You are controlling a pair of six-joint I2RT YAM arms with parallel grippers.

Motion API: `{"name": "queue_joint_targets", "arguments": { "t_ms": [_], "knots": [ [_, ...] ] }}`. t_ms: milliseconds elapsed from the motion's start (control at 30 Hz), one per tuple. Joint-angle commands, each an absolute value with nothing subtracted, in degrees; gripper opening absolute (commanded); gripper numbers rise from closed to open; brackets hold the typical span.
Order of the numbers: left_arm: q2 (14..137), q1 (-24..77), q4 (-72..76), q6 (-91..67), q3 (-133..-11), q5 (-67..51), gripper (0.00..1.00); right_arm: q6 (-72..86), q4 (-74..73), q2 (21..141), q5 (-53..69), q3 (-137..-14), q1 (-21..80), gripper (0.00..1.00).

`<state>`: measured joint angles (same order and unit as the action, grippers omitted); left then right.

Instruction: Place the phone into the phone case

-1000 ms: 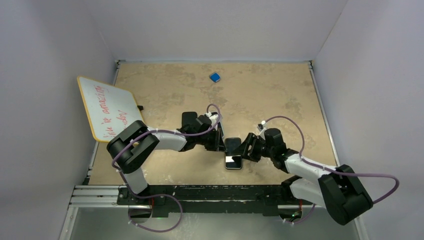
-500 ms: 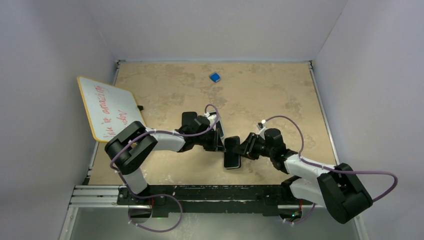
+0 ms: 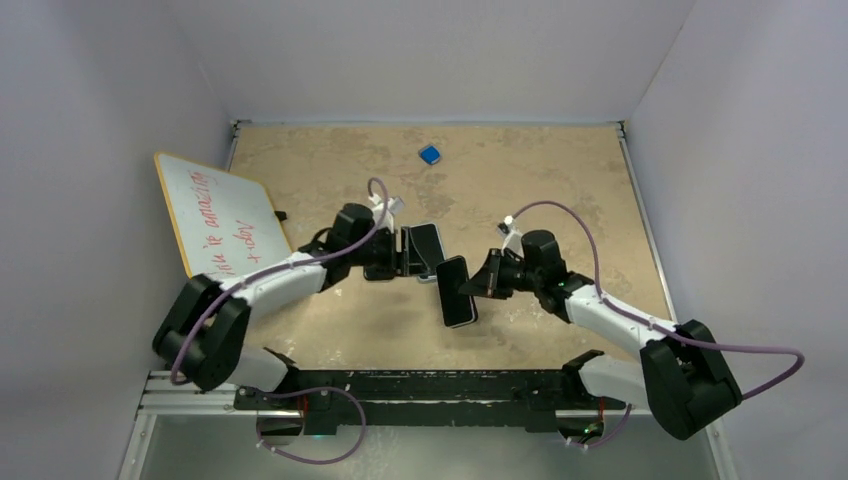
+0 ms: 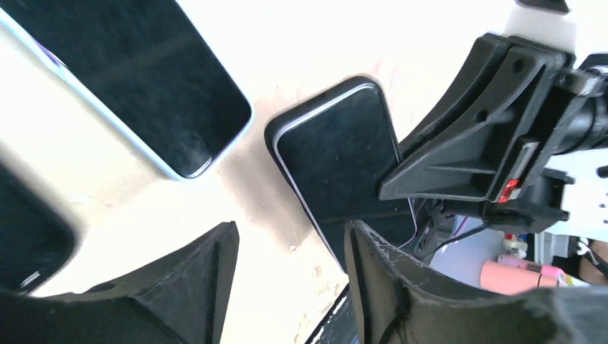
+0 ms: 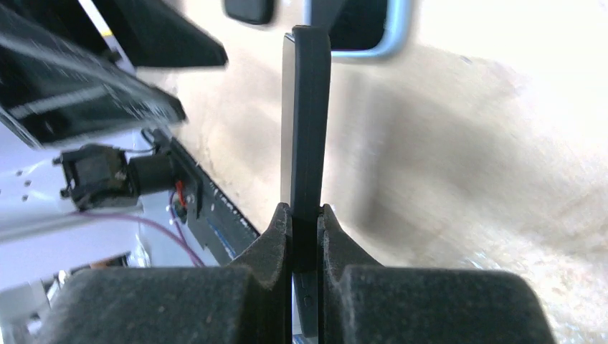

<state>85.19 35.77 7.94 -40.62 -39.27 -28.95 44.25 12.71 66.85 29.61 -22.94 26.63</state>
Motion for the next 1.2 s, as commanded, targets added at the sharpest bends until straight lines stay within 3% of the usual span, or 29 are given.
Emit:
{"name": "queue_joint_targets", "arguments": {
  "t_ms": [0, 133, 300, 800, 1033, 1167],
  "knots": [
    [76.0, 32.1, -8.1, -24.7, -46.2, -33.7, 0.63, 31.2, 5.0, 66.8, 43.0, -31.6, 26.8, 0.0],
    [71.7, 32.1, -14.0, -21.6, -49.3, -37.6, 0.74, 25.5, 0.4, 67.6, 51.0, -34.8, 26.8, 0.0],
    [69.8, 32.0, -20.4, -15.9, -52.6, -43.2, 0.81, 26.8, 4.9, 65.2, 57.7, -34.9, 26.9, 0.0],
    [78.4, 32.1, -18.9, -15.4, -53.2, -50.1, 0.82, 28.7, 8.2, 65.4, 60.6, -36.4, 31.3, 0.0],
    [81.0, 32.3, -12.2, -19.7, -49.1, -59.0, 0.64, 30.1, 9.2, 66.1, 59.0, -37.8, 32.1, 0.0],
    [80.5, 32.3, -12.2, -19.7, -48.0, -60.6, 0.39, 30.1, 8.9, 67.0, 58.7, -39.2, 32.1, 0.01]
  ]
}}
